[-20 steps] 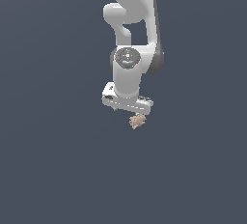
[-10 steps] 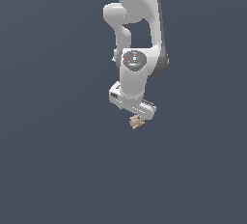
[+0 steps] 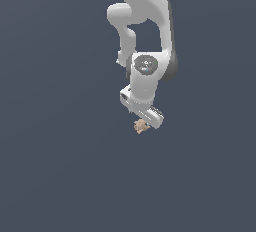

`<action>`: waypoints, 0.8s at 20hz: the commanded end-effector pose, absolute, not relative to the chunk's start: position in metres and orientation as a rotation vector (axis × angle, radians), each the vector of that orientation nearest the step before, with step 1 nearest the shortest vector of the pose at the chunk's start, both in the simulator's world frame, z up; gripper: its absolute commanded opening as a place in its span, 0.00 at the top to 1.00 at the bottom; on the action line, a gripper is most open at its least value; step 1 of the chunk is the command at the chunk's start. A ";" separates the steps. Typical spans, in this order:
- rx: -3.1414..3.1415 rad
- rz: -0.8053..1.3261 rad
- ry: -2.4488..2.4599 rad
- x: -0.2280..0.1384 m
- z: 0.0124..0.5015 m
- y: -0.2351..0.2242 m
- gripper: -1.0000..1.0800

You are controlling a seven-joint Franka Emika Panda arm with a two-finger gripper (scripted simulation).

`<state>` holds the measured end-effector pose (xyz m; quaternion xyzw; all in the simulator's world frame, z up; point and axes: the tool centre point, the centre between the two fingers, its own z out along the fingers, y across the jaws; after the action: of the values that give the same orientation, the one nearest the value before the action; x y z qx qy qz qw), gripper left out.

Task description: Pick up the object and move it to a goal position.

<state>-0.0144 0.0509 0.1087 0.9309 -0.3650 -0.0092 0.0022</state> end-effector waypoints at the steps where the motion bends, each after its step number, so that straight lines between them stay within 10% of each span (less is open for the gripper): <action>1: 2.885 -0.023 -1.235 -0.015 0.106 0.056 0.04; 16: 2.741 -0.001 -1.535 -0.018 0.096 0.071 0.04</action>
<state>-0.0183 0.0708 0.0966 0.8754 -0.4834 -0.0008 0.0003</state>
